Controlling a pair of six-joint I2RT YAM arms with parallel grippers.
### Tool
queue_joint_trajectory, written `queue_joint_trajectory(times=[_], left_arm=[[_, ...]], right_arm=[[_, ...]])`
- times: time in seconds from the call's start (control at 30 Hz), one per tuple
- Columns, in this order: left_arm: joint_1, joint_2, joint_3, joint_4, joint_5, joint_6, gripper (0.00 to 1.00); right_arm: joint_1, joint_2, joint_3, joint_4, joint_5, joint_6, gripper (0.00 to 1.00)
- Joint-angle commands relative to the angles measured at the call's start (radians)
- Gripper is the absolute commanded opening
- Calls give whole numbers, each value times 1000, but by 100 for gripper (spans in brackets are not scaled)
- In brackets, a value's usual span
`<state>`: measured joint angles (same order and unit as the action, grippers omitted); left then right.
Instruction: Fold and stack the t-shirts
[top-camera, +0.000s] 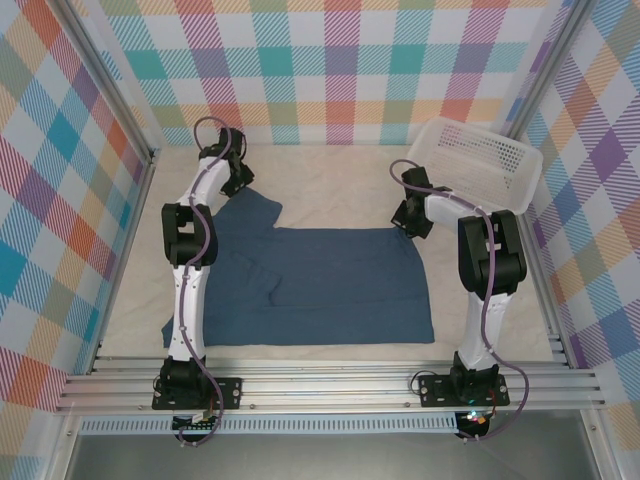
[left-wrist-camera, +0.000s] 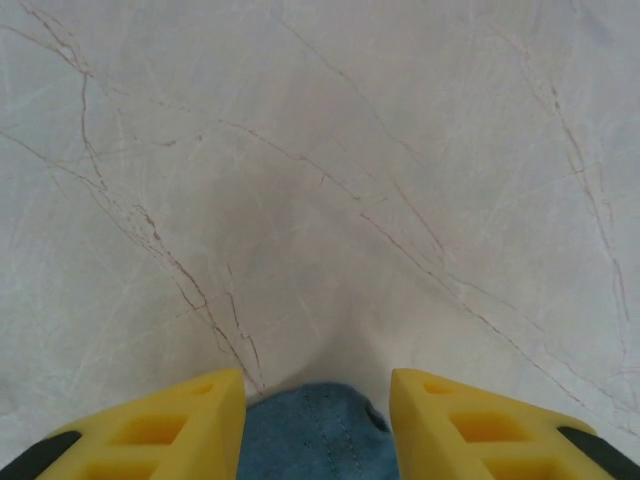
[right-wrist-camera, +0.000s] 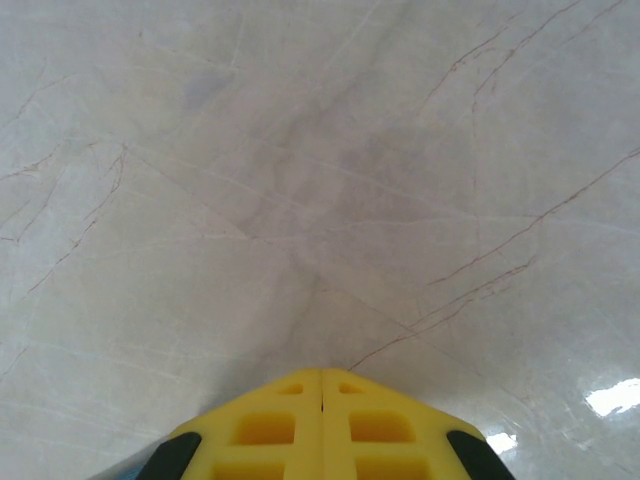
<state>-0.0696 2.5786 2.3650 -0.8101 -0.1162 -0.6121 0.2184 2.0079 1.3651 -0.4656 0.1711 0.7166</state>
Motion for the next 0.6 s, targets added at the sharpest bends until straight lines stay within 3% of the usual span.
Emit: queue_joint_trajectory(times=[0.0, 0.3, 0.47, 0.57], left_arm=[[2, 32, 44, -17, -17, 5, 42], [-22, 75, 94, -42, -4, 2, 35], [-27, 78, 94, -70, -34, -3, 20], [-29, 71, 98, -73, -43, -3, 3]], right_arm=[[4, -15, -4, -24, -11, 2, 0], [4, -18, -3, -35, -2, -8, 0], [4, -16, -3, -38, 0, -8, 0], [4, -22, -3, -42, 6, -15, 0]])
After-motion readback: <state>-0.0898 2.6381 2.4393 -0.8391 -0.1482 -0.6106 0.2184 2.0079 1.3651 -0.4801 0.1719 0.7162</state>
